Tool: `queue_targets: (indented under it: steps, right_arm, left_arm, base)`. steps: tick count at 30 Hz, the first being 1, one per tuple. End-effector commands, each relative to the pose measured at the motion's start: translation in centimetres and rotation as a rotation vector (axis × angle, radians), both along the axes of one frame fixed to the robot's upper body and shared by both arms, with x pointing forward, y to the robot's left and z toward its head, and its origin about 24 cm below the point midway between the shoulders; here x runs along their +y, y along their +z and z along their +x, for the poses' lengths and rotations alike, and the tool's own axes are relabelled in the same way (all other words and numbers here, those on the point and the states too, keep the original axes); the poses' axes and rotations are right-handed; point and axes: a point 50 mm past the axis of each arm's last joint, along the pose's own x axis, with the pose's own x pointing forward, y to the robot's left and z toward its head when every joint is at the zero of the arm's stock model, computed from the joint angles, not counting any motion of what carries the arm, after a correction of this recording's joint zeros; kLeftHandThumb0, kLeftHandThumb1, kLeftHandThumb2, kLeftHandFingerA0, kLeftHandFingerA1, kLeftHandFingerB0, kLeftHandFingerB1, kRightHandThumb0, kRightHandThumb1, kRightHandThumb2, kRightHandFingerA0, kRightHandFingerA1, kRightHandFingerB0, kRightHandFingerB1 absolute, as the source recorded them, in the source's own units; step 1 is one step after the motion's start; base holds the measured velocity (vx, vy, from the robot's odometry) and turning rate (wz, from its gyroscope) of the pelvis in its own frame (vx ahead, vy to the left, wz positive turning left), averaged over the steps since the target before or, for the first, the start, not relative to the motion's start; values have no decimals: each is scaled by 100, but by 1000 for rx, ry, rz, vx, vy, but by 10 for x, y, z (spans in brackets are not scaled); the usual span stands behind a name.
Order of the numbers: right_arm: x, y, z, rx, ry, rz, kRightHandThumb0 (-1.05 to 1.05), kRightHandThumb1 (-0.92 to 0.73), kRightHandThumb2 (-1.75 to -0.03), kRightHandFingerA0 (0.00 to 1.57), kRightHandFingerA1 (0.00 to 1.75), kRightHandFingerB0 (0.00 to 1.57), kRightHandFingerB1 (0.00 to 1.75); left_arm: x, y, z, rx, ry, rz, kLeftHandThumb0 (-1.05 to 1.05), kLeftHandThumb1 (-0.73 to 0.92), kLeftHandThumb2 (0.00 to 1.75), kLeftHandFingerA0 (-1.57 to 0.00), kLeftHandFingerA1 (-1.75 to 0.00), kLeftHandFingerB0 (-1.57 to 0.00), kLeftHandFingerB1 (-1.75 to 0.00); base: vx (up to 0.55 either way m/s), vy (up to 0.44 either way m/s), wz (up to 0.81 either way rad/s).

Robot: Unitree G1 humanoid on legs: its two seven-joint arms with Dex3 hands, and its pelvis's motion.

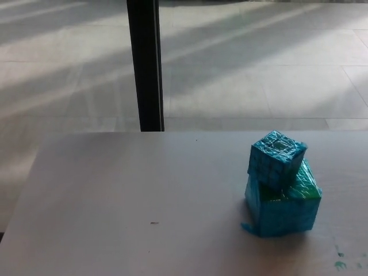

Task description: The robot uses its right hand to pick up the small cube kept on the middle on the desk and place it on the bigger cube kept next to it

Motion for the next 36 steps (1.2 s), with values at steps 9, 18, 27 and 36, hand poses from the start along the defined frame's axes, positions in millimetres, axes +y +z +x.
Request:
queue_targets:
  steps: [9, 18, 27, 36]
  right_arm:
    - [-8, -127, -82, -164, -718, 468, -42, -68, -58, 23, 105, 26, 58]
    - [20, -164, -78, -14, -670, 521, -41, -66, -57, 25, 95, 27, 60]
    - [34, -183, -84, 160, -584, 585, -43, -68, -58, 22, 88, 26, 58]
    - [39, -180, -78, 268, -438, 568, -49, -63, -59, 60, 79, 38, 55]
  left_arm:
    - [1, 2, 3, 3, -11, 21, -69, 68, 61, -48, -67, -53, -53]
    - [0, 1, 2, 0, -32, 24, -72, 67, 60, -47, -64, -56, -53]
    - [-2, -3, 0, -3, 6, 1, -74, 64, 61, -57, -87, -66, -63]
    - [-3, -3, 0, 6, -14, 8, -71, 67, 60, -47, -61, -58, -53]
  base:
    - [0, 0, 0]
    - [0, 0, 0]
    - [0, 0, 0]
    - [0, 0, 0]
